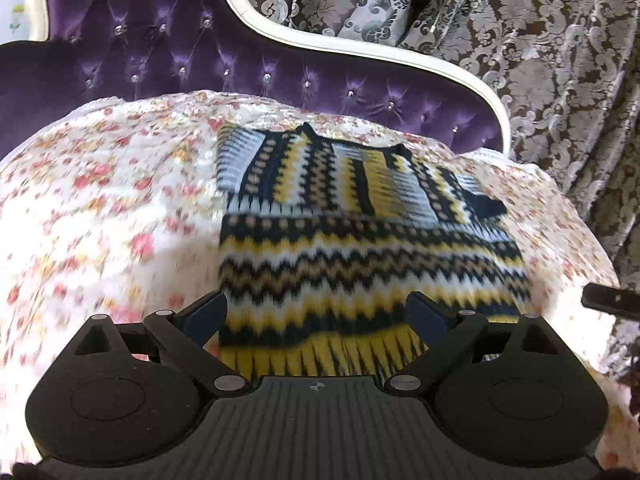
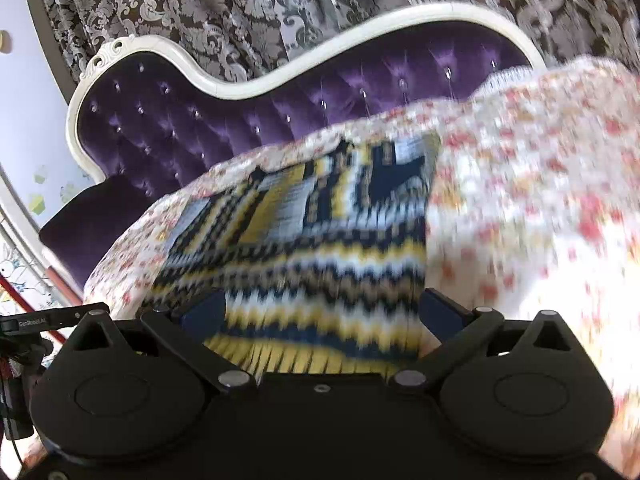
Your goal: Fold small clothes
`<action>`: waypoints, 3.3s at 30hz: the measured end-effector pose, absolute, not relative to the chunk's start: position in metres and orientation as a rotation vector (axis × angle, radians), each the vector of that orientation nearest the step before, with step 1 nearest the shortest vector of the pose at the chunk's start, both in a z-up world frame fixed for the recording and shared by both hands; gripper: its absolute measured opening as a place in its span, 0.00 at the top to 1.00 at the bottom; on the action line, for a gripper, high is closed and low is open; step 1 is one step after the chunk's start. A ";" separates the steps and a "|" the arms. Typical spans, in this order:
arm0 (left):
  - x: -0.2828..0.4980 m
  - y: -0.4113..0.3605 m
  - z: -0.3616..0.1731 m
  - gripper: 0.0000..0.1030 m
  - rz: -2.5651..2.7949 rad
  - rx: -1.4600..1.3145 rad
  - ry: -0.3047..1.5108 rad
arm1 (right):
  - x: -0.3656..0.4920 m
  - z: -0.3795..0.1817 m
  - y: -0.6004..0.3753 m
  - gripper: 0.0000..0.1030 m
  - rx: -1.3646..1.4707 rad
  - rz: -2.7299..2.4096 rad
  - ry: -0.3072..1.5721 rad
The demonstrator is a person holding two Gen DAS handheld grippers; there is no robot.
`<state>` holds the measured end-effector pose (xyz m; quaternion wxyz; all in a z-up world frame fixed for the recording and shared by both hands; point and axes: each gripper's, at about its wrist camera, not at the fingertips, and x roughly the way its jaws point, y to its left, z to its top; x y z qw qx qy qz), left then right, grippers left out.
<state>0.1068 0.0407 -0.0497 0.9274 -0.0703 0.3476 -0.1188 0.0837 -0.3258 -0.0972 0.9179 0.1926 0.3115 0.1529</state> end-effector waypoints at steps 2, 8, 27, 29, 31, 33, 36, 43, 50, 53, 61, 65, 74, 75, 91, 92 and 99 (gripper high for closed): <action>0.090 0.042 -0.053 0.06 -0.243 -0.144 0.721 | 0.070 -0.104 -0.325 0.00 0.416 0.322 0.664; 0.047 0.036 -0.070 0.06 -0.252 -0.127 0.781 | 0.030 -0.131 -0.321 0.00 0.482 0.347 0.766; -0.003 0.016 -0.092 0.06 -0.278 -0.096 0.836 | 0.020 -0.165 -0.333 0.08 0.773 0.460 0.764; -0.003 0.015 -0.092 0.06 -0.284 -0.099 0.836 | 0.020 -0.166 -0.333 0.27 0.787 0.461 0.772; -0.003 0.013 -0.093 0.06 -0.282 -0.094 0.835 | 0.020 -0.169 -0.330 0.42 0.789 0.461 0.796; -0.003 0.012 -0.093 0.06 -0.284 -0.092 0.835 | 0.019 -0.171 -0.328 0.57 0.774 0.446 0.801; -0.004 0.012 -0.093 0.06 -0.286 -0.096 0.834 | 0.015 -0.166 -0.327 0.77 0.749 0.425 0.782; -0.003 0.016 -0.090 0.06 -0.282 -0.121 0.832 | 0.001 -0.145 -0.333 0.80 0.673 0.385 0.719; 0.009 0.017 -0.093 0.08 -0.274 -0.156 0.855 | 0.004 -0.150 -0.331 0.80 0.674 0.388 0.740; 0.012 0.016 -0.095 0.08 -0.290 -0.190 0.863 | 0.005 -0.150 -0.331 0.80 0.677 0.394 0.739; 0.023 0.024 -0.098 0.91 -0.287 -0.289 0.853 | 0.005 -0.148 -0.333 0.80 0.682 0.407 0.732; 0.023 0.038 -0.080 0.91 -0.304 -0.365 0.790 | 0.005 -0.138 -0.333 0.80 0.692 0.426 0.708; 0.039 0.047 -0.019 0.91 -0.383 -0.416 0.647 | 0.019 -0.092 -0.332 0.79 0.681 0.497 0.611; 0.042 0.048 -0.014 0.91 -0.393 -0.423 0.638 | 0.022 -0.086 -0.332 0.79 0.681 0.504 0.601; 0.086 0.053 0.029 0.91 -0.481 -0.445 0.570 | 0.081 -0.029 -0.332 0.79 0.684 0.611 0.524; 0.089 0.053 0.031 0.91 -0.485 -0.448 0.568 | 0.085 -0.027 -0.333 0.79 0.687 0.619 0.523; 0.125 0.055 0.040 0.91 -0.449 -0.459 0.504 | 0.126 -0.014 -0.337 0.79 0.680 0.616 0.497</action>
